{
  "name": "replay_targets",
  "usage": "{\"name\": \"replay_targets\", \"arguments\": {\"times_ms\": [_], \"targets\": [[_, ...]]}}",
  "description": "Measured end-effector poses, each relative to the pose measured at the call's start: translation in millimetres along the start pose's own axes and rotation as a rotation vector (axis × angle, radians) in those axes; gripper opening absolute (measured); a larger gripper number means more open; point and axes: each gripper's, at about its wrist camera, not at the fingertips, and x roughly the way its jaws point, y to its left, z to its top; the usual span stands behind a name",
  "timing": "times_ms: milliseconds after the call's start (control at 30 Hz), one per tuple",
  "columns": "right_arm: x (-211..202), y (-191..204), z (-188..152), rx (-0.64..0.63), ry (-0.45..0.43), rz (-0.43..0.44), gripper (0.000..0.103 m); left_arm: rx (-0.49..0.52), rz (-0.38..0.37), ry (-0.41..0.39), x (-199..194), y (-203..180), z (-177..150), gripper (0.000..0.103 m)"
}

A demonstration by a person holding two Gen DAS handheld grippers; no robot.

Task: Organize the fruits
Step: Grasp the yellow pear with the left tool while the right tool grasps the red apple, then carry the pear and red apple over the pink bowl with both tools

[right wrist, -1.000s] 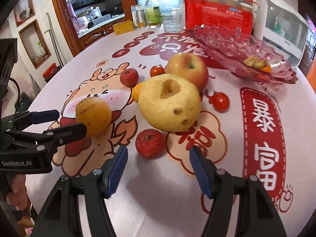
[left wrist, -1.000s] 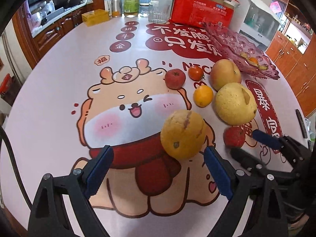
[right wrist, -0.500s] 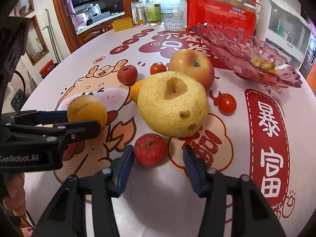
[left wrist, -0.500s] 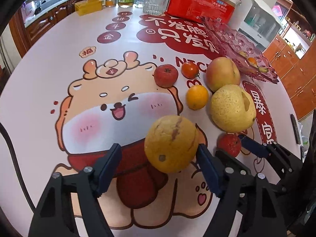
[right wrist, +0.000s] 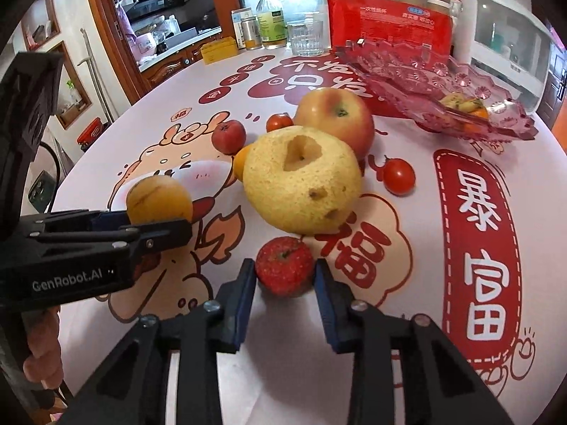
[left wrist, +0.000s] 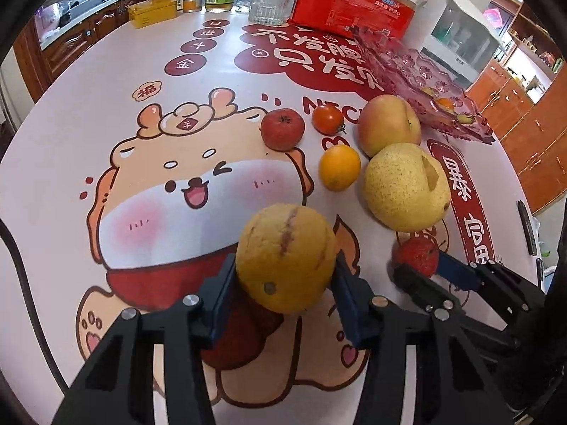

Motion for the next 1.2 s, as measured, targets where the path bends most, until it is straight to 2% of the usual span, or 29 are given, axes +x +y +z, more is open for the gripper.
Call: {"name": "replay_targets", "arguments": {"times_ms": [233,467,667,800,967,1200], "targets": [[-30.3,-9.4,-1.5,0.011,-0.048,-0.007,0.033,0.031,-0.003,-0.044,-31.5,-14.5,2.2,0.049],[-82.4,-38.9,19.7,0.039,-0.134,-0.043,0.033,0.098,-0.005,-0.113,-71.7,-46.6,32.9,0.049],[-136.3,-79.3,58.0,0.080,-0.217,-0.086,0.033,0.138,-0.007,-0.150,-97.4,-75.3,71.0,0.049],[-157.5,-101.6,89.0,0.088,-0.242,-0.127,0.033,0.170,-0.005,-0.160,-109.1,-97.6,100.5,0.049],[-165.3,-127.8,134.3,0.106,-0.249,-0.164,0.033,0.205,0.015,-0.176,-112.1,-124.9,143.5,0.049],[-152.1,-153.6,191.2,0.130,-0.248,-0.195,0.033,0.218,0.034,-0.182,-87.8,-150.6,199.4,0.049]]}}
